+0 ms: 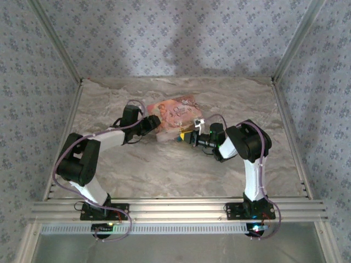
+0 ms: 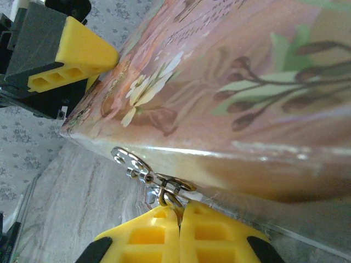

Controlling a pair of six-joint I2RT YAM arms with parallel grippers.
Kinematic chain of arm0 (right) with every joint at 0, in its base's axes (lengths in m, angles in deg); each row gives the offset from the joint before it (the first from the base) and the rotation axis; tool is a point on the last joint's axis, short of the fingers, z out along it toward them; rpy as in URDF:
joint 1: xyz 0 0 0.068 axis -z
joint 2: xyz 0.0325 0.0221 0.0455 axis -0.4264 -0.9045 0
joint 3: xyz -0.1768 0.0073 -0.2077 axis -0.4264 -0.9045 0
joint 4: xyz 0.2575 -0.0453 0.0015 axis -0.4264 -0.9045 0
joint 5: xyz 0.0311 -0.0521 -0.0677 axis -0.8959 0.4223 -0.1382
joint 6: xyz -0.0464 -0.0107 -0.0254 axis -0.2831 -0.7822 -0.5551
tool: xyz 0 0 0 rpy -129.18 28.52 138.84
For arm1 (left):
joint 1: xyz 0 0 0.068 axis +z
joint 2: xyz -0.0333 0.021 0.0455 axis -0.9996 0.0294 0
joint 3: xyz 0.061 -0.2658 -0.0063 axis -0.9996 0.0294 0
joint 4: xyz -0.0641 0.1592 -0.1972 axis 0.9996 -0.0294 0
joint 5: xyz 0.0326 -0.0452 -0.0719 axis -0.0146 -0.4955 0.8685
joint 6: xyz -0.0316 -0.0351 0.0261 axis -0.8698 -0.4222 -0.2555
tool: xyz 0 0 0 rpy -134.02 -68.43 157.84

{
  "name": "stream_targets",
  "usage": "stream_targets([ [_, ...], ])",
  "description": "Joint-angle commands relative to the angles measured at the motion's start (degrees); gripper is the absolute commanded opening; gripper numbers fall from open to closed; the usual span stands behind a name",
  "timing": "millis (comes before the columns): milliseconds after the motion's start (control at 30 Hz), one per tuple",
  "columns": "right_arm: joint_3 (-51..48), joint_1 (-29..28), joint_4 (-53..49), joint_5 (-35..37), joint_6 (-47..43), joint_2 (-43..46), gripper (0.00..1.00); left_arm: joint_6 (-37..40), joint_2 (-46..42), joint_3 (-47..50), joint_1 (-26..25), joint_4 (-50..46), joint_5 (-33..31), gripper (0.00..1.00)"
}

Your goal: Unlock the padlock with the key

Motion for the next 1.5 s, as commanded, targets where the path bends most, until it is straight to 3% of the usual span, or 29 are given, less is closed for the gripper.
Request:
stream_targets([
  [0,-0.17,-0.25,-0.18,-1.07,0.78,1.02,0.02,0.22,-0.37,1.78,-0.78,-3.47,-0.24,0.58],
  [733,-3.15,2.65,7.23,5.72,11.59,3.56,0.00,0.37,-1.04,2.99,-1.53,-2.74,-0.47,0.59],
  [1467,-2.50,4.83,5.47,8.27,17.39,4.24,0.00,-0.77,-2.56,5.57,-3.33,-2.21,-1.23,0.61],
])
